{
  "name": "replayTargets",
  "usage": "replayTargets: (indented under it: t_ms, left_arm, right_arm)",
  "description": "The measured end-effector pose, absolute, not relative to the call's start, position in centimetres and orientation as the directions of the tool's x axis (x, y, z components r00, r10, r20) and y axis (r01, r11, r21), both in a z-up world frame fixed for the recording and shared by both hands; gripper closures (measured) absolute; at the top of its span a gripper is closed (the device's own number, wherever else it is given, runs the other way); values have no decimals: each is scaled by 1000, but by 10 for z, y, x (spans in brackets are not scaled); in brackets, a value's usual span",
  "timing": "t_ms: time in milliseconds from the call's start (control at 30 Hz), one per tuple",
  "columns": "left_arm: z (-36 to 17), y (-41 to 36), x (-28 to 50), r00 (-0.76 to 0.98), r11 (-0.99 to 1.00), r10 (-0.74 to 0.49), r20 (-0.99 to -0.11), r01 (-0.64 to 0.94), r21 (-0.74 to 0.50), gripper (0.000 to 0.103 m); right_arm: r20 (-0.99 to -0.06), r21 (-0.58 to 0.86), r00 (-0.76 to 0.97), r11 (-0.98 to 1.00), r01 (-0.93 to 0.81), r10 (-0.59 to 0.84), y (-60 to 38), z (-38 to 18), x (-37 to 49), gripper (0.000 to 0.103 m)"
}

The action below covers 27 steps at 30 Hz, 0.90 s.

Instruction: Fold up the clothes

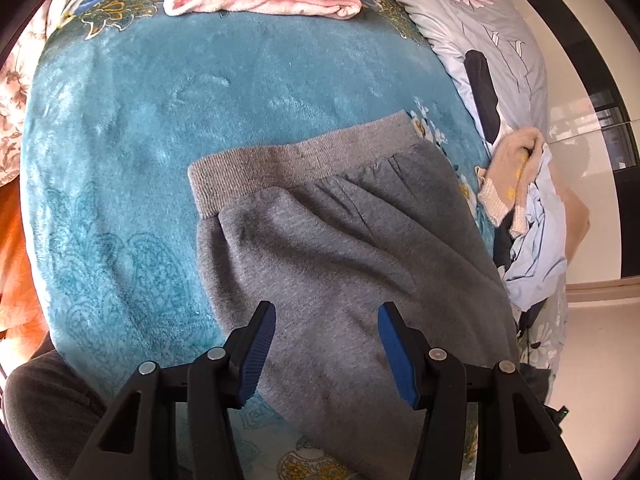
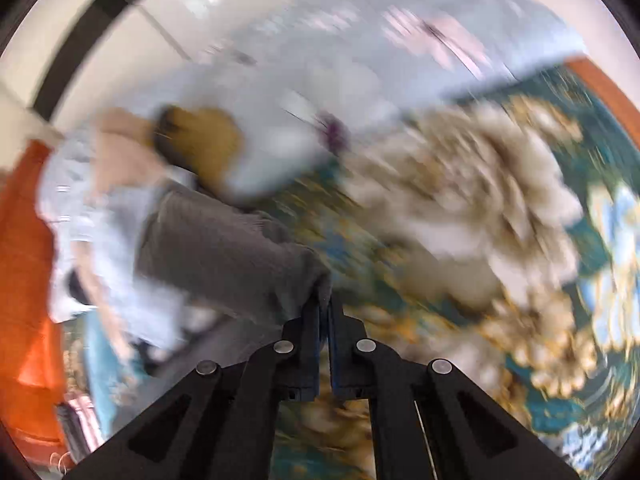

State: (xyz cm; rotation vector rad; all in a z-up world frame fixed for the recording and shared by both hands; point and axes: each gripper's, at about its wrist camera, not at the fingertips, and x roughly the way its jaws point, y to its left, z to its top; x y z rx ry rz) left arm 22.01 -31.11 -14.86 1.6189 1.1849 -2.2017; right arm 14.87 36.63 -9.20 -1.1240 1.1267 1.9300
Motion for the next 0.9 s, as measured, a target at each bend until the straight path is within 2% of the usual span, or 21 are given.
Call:
replayTargets:
  t_ms: [133,267,367,433,500,633,900]
  left_arm:
    - [-144,-316,224,-414,-664,299,-860,556,-499,46]
    - [-139,-317,225,-428,-657,293,-855,560,-506,46]
    - [-139,-313,224,-425,-664,294,-856,553,-503,46]
    - [-140,-310,222,-418,-669,295,-859,551,-498,46]
    - [-141,-305,221,-410,-676,297,-862,548,-493,46]
    - [-141,-300,219,-403,-679,300,-865,546,-490,46]
    - [-136,-304,223,-419,-670,287,-861,555,-493,46]
  right_arm:
    - [-897,416,-439,-244,-876,47,369,-145,197,100]
    - [-877,464,-478,-176,-868,43,374,-145,209,99]
    - [-889,429,-451,-211,-879,73,378,-138,211,97]
    - [-895,404,-436,-246,-881,95,380,-132,213,87]
    - [-885,420,-454,-245,-874,104,389,-136,220,58]
    - [-865,461,-491,-216,-861,109,404,-150,220,52]
    - [-888,437,-448,-114,-892,103,417,-161,224,51]
